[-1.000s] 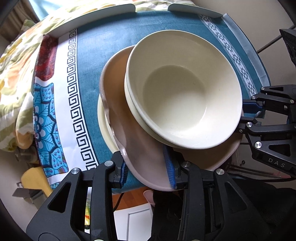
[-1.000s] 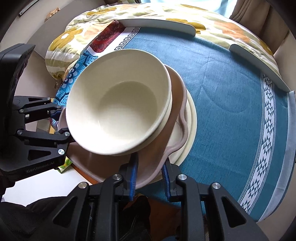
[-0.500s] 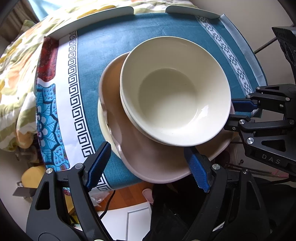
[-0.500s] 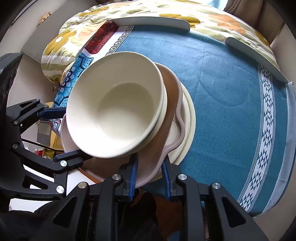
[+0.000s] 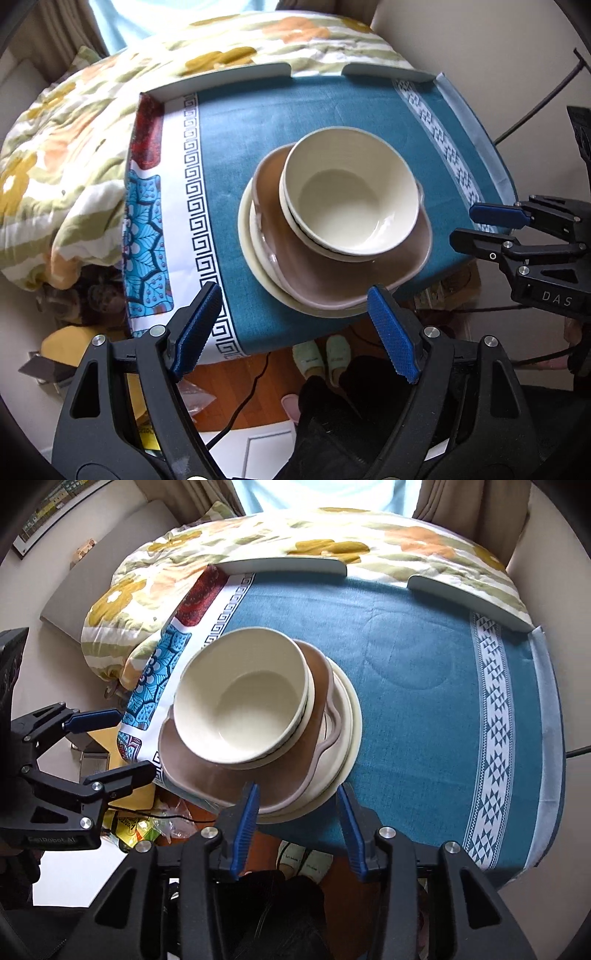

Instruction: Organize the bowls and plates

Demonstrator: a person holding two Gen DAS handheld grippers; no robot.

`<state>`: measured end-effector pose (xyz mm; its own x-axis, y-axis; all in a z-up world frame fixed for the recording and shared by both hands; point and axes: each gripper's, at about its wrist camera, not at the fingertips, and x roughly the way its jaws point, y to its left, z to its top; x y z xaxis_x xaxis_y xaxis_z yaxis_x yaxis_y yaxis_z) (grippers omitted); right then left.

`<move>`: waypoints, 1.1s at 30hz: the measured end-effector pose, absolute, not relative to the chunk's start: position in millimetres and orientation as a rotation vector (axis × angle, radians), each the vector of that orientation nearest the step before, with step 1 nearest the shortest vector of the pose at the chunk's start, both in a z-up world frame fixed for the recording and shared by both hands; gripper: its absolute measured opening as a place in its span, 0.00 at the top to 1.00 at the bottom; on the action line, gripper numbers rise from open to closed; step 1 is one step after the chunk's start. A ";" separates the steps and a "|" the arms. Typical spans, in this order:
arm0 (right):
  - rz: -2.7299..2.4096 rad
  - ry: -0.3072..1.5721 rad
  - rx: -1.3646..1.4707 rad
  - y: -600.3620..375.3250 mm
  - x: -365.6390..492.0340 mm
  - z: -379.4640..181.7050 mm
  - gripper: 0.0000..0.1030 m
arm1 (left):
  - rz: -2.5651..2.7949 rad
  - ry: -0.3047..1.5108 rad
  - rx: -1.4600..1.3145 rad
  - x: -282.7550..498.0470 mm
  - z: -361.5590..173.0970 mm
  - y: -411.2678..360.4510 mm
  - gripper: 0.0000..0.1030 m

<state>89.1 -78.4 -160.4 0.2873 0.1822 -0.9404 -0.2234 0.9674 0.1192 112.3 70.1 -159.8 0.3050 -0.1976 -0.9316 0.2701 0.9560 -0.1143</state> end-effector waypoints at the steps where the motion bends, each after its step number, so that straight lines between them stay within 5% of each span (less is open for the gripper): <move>1: 0.257 1.210 -0.044 -79.1 81.5 -149.2 0.62 | -0.296 1.188 0.054 105.6 -148.4 70.8 0.23; 7: 0.204 0.947 -0.012 -95.3 32.9 -74.7 0.60 | -0.179 0.860 -0.023 45.7 -60.7 70.3 0.19; 11: 0.150 0.789 -0.018 -109.9 -7.2 -30.4 0.18 | -0.089 0.626 -0.016 -5.8 -10.3 60.8 0.00; 15: 0.096 0.682 0.014 -127.4 -43.0 -0.7 0.07 | -0.029 0.485 0.009 -45.2 21.1 46.0 0.00; 33: -0.019 0.462 -0.018 -140.4 -124.7 36.1 0.05 | -0.032 0.429 0.006 -122.9 37.1 15.9 0.00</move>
<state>-124.7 -140.4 36.1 0.8949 -0.0227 -0.4457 0.0147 0.9997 -0.0213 -122.9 15.9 37.1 0.9091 -0.0298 -0.4156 0.0324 0.9995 -0.0007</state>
